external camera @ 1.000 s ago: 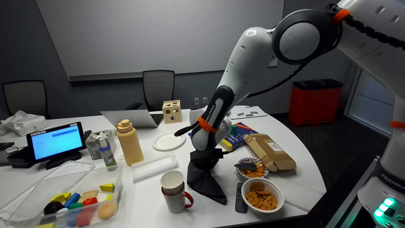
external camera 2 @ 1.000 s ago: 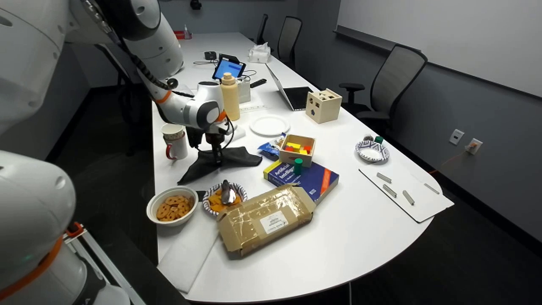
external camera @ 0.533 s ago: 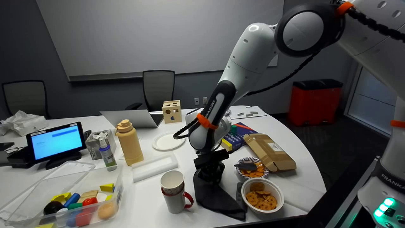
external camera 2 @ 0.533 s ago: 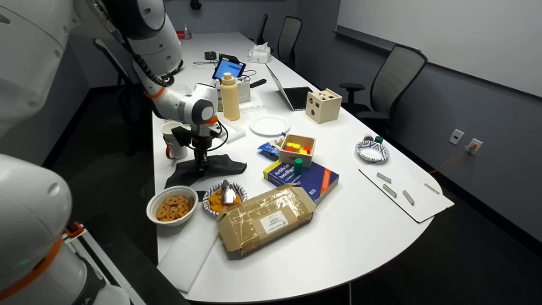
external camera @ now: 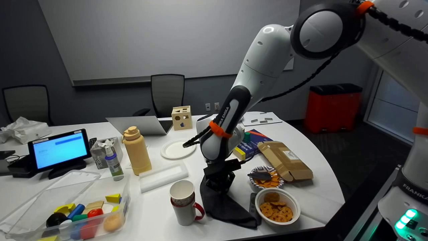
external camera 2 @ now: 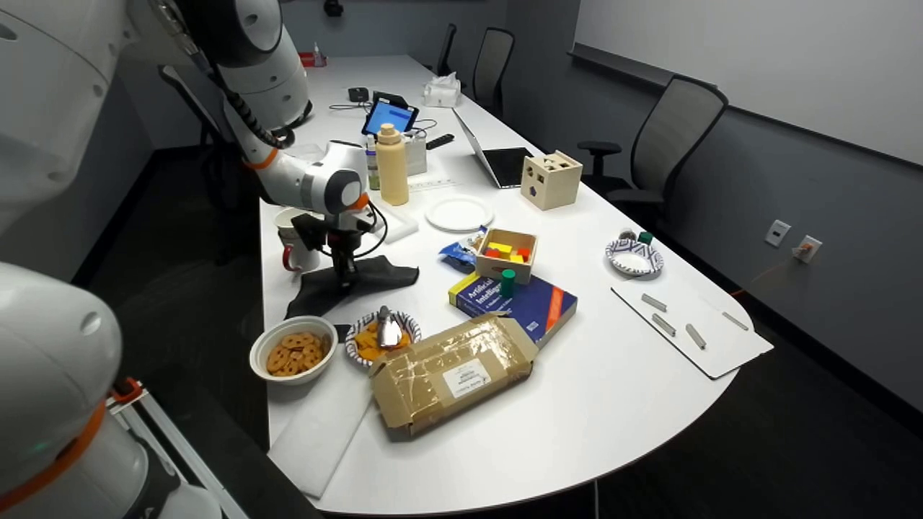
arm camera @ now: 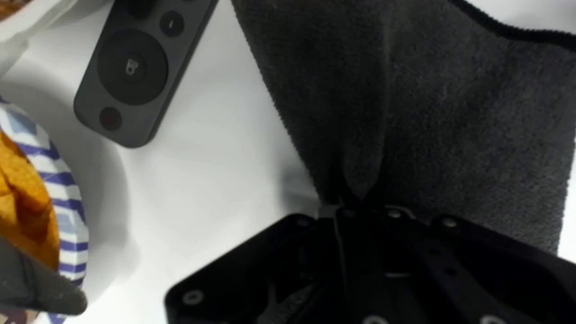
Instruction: Use the black towel to clean the table
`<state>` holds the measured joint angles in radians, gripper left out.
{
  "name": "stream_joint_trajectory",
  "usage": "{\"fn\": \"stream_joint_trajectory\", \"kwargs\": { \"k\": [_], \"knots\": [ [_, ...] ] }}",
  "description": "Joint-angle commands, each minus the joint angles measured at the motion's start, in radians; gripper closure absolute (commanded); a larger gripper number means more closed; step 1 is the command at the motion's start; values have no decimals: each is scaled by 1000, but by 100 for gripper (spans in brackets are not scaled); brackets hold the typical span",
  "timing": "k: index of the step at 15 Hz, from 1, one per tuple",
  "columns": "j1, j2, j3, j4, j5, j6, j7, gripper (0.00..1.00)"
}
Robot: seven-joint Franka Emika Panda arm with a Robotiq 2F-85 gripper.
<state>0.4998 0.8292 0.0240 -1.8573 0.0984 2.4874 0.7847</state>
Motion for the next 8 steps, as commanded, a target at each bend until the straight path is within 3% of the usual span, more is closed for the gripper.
{"fn": "stream_joint_trajectory", "kwargs": {
  "k": [1, 2, 5, 8],
  "knots": [
    [68, 20, -114, 19, -104, 53, 134, 99],
    [74, 32, -138, 34, -122, 79, 164, 99],
    [36, 66, -124, 80, -96, 156, 172, 99],
    [-48, 94, -36, 138, -30, 201, 113, 99]
  ]
}}
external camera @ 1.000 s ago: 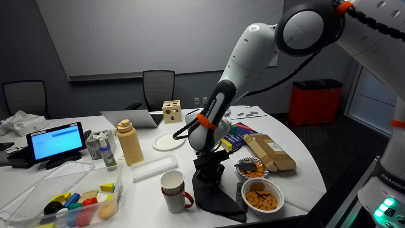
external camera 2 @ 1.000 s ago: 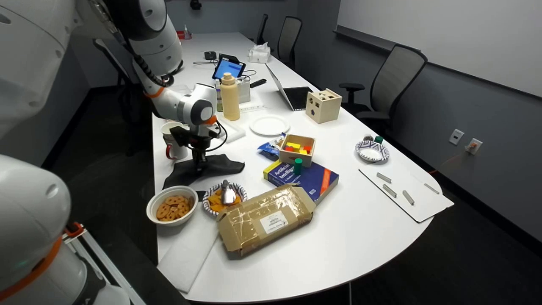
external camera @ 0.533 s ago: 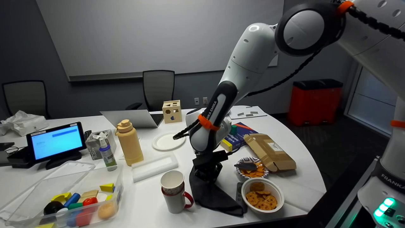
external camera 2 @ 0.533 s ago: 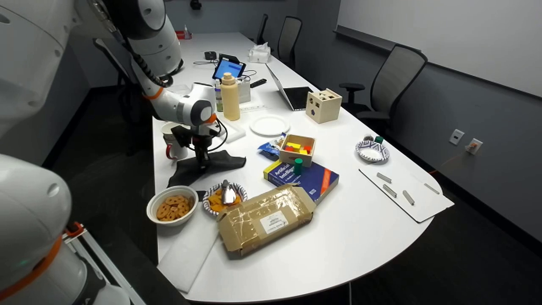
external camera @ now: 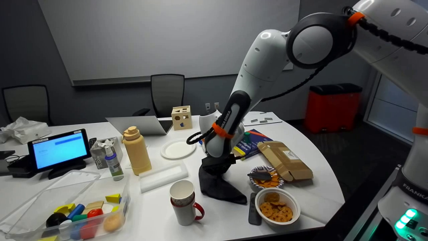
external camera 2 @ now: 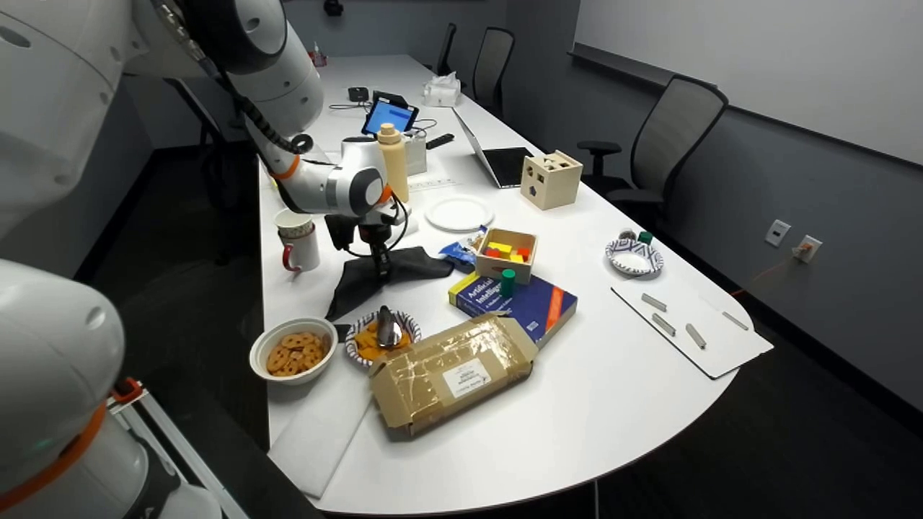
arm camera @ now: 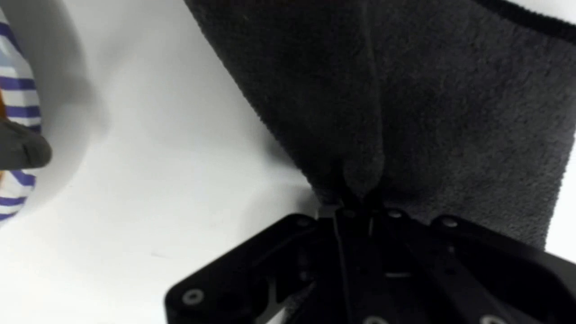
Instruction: Use the black towel to clean the table
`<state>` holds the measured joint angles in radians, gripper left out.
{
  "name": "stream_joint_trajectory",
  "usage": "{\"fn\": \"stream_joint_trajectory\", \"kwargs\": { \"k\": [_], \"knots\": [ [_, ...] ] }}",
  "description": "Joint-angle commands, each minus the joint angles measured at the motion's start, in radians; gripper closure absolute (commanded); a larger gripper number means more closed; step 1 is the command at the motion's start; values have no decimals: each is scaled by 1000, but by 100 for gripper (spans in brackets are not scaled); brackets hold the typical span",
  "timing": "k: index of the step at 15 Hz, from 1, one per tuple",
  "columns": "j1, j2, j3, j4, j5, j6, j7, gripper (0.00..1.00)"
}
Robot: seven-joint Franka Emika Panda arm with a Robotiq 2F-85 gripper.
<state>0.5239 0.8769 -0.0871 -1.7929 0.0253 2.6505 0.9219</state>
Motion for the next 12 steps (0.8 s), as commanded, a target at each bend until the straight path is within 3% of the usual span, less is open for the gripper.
{"fn": "stream_joint_trajectory", "kwargs": {
  "k": [1, 3, 7, 12],
  "knots": [
    [-95, 52, 106, 89, 60, 33, -45, 99],
    [-107, 43, 132, 97, 73, 1, -56, 99],
    [-78, -37, 119, 41, 54, 4, -40, 99],
    [-115, -97, 213, 29, 104, 182, -111, 99]
  ]
}}
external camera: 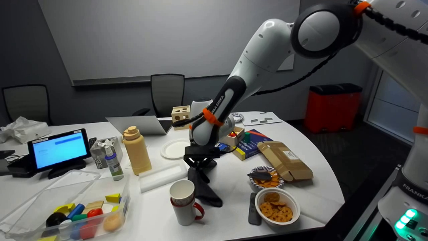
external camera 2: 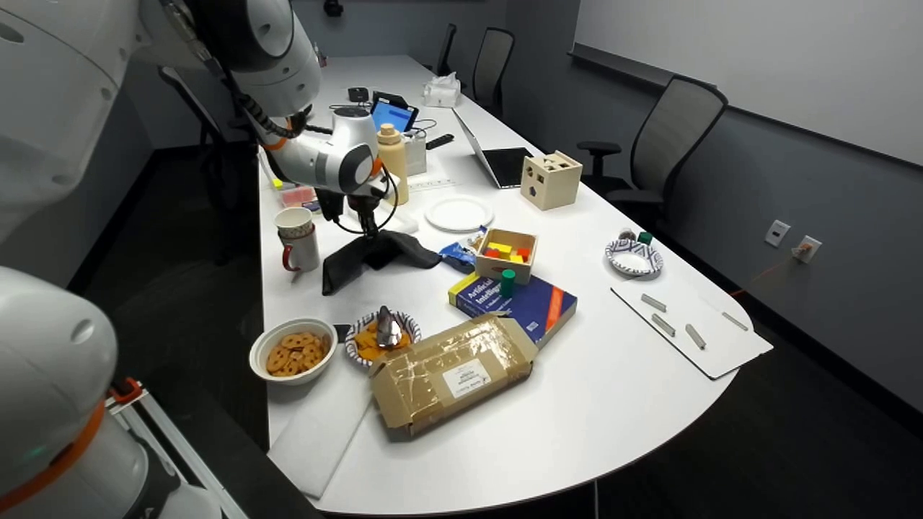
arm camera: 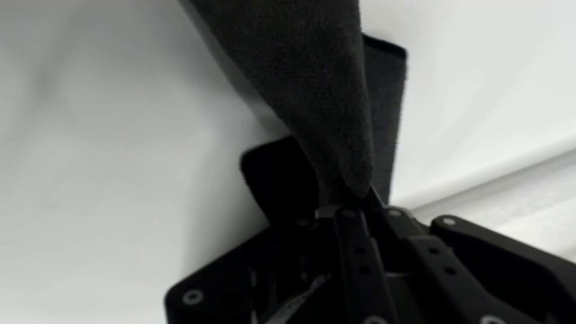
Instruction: Use the black towel to clean the table
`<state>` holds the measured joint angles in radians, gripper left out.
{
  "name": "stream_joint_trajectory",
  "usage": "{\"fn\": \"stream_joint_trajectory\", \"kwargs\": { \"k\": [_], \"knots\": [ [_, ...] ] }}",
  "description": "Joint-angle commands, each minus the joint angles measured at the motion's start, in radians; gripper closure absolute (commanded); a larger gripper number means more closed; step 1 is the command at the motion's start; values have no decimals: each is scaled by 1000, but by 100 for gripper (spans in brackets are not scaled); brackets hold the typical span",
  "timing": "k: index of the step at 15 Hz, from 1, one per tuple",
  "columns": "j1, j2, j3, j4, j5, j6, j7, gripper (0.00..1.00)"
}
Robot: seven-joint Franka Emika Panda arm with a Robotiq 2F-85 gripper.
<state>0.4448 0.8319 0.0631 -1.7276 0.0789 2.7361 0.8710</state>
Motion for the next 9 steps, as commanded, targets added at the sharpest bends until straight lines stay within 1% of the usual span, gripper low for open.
{"fn": "stream_joint_trajectory", "kwargs": {
  "k": [1, 3, 5, 7, 9],
  "knots": [
    [-44, -54, 86, -30, 68, 133, -81, 99],
    [-49, -40, 118, -8, 99, 216, -117, 99],
    [-44, -25, 131, 8, 120, 282, -147, 99],
    [-50, -18, 155, 13, 143, 317, -179, 99],
    [-75, -6, 202, 15, 170, 354, -223, 99]
  ]
}}
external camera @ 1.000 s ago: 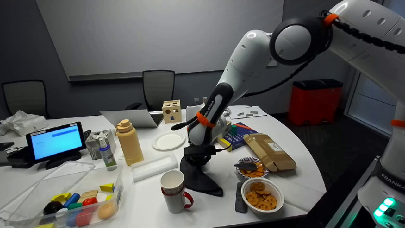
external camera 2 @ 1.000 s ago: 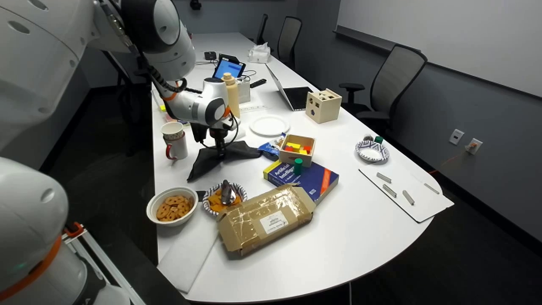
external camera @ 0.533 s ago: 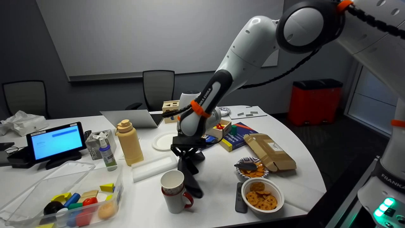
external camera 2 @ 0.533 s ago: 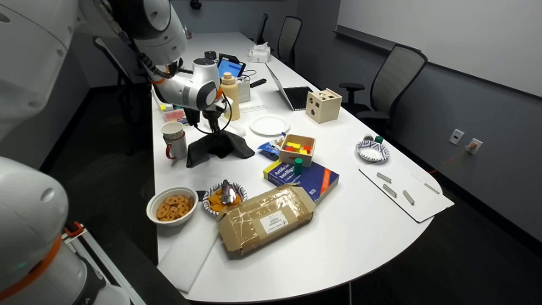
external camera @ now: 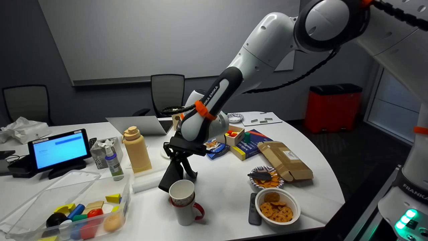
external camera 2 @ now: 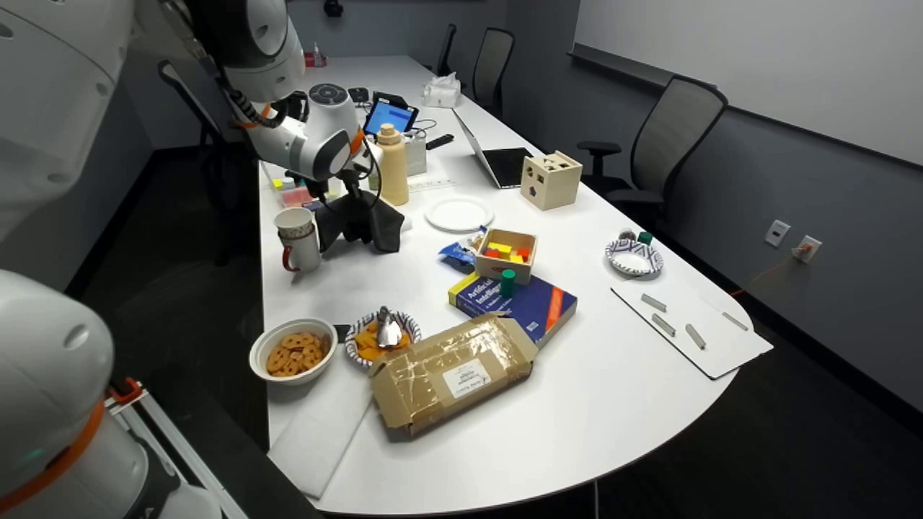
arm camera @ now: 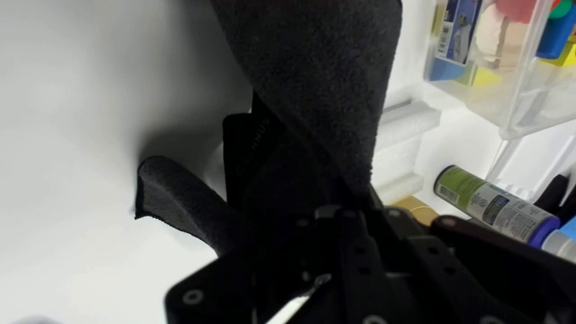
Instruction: Use the black towel to clean the table
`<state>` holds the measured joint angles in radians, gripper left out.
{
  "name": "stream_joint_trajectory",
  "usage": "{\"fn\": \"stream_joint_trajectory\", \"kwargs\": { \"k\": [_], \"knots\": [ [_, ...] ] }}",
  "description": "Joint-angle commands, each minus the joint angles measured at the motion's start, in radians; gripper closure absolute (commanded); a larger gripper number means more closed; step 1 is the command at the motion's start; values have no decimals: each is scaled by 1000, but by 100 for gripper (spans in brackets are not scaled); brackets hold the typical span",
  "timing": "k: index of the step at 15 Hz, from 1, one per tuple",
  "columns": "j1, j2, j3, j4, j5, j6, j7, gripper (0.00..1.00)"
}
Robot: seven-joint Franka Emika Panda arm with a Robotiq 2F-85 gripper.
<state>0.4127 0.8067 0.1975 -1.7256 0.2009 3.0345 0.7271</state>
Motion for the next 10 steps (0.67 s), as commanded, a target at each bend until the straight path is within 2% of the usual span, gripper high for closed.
{"fn": "stream_joint_trajectory", "kwargs": {
  "k": [1, 2, 3, 4, 10],
  "knots": [
    [-54, 26, 89, 14, 60, 72, -101, 99],
    [-55, 24, 96, 11, 72, 80, -112, 99],
    [-60, 27, 107, 11, 84, 92, -126, 71],
    [-74, 32, 125, 10, 96, 101, -142, 70],
    [-104, 26, 160, -6, 143, 104, -211, 25]
  ]
}}
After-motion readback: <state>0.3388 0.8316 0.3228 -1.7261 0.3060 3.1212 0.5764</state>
